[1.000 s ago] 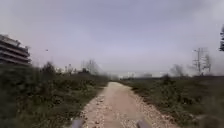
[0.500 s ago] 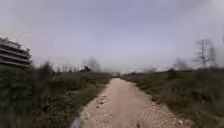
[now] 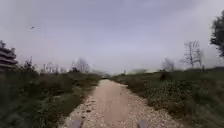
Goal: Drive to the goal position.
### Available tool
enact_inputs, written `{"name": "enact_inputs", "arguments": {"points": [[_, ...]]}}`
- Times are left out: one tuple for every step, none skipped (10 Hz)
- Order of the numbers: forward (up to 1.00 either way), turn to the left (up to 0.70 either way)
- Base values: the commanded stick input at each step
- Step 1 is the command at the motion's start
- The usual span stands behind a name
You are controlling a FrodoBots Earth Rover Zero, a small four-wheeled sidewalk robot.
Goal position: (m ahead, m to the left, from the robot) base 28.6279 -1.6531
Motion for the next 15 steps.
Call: {"name": "enact_inputs", "arguments": {"points": [[0.7,0.0],[0.7,0.0],[0.7,0.0],[0.7,0.0],[0.7,0.0],[0.7,0.0],[0.7,0.0],[0.7,0.0],[0.7,0.0],[0.7,0.0],[0.7,0.0],[0.7,0.0],[0.7,0.0],[0.7,0.0],[0.7,0.0]]}}
